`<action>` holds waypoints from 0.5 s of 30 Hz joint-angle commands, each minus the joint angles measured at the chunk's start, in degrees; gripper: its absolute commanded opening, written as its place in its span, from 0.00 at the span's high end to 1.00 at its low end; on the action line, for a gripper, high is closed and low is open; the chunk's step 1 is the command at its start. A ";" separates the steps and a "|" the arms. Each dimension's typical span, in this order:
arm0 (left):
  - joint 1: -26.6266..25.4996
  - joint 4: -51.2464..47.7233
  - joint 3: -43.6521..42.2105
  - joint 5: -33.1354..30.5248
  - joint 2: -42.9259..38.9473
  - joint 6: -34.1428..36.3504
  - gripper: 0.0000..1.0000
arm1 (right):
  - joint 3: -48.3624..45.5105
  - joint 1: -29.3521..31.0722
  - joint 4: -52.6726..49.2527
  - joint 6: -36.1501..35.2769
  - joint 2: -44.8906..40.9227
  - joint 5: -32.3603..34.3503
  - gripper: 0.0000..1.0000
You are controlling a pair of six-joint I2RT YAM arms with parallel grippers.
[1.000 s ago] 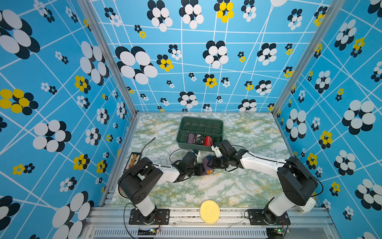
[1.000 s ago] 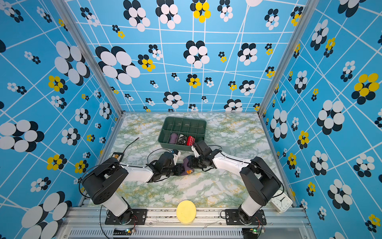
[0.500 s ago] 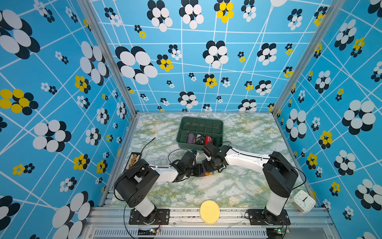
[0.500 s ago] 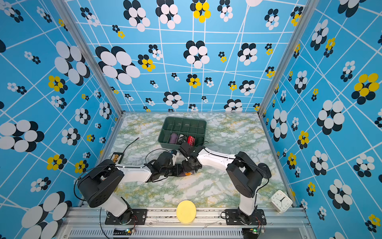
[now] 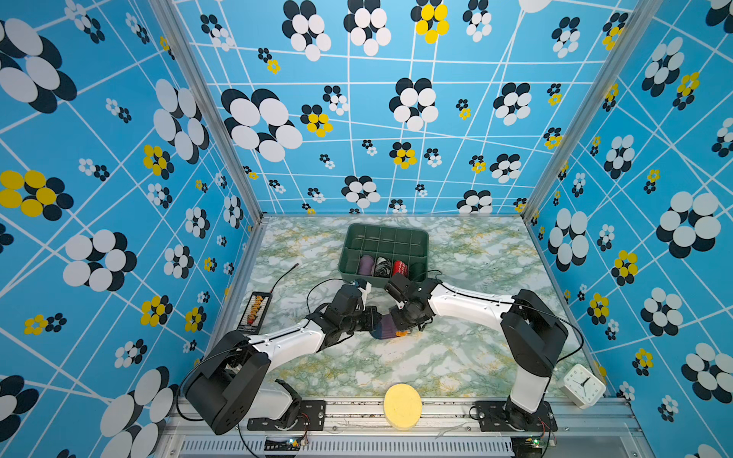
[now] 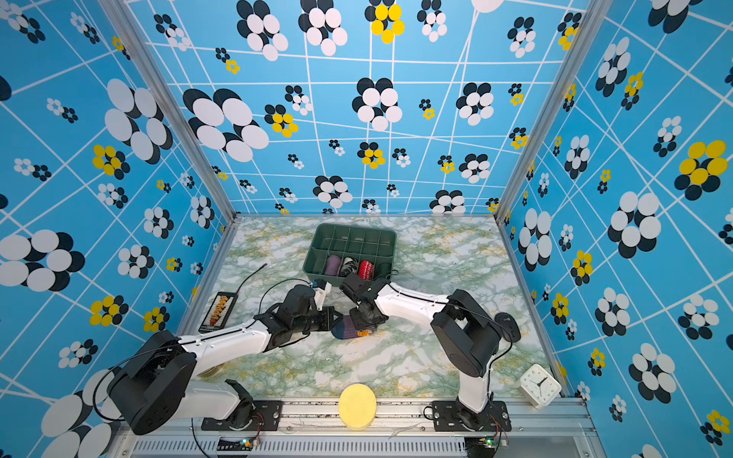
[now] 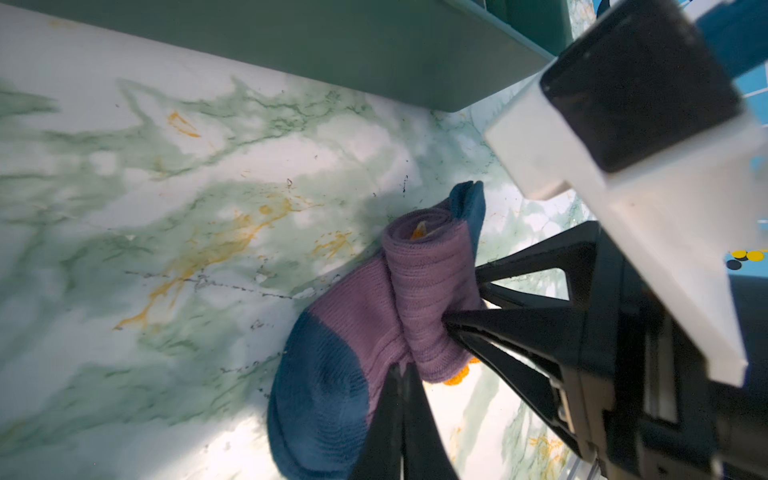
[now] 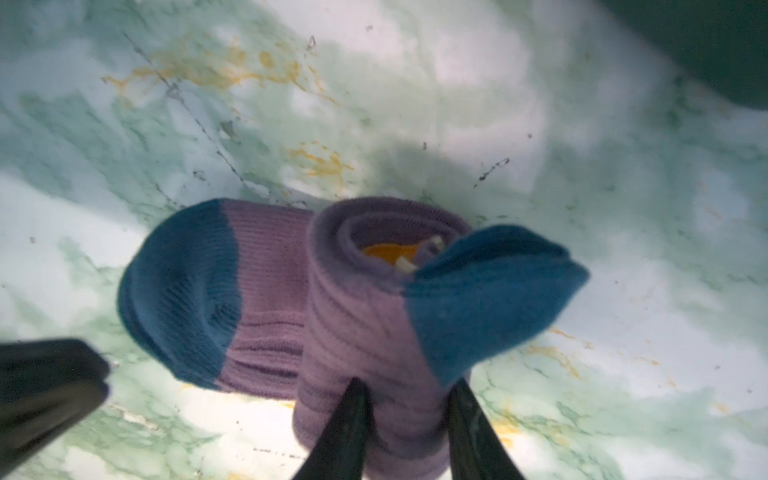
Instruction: Roll the socks
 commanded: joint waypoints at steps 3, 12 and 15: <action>-2.23 3.74 1.47 1.81 2.63 -1.05 0.94 | -1.02 0.10 -2.90 -0.80 1.41 -0.41 0.66; -4.70 9.82 2.26 2.32 7.06 -3.22 0.95 | -2.42 0.06 -0.57 -0.67 0.22 -2.02 0.65; -5.05 10.57 2.61 1.64 7.41 -3.14 0.95 | -2.57 0.05 -0.22 -0.80 0.17 -2.24 0.65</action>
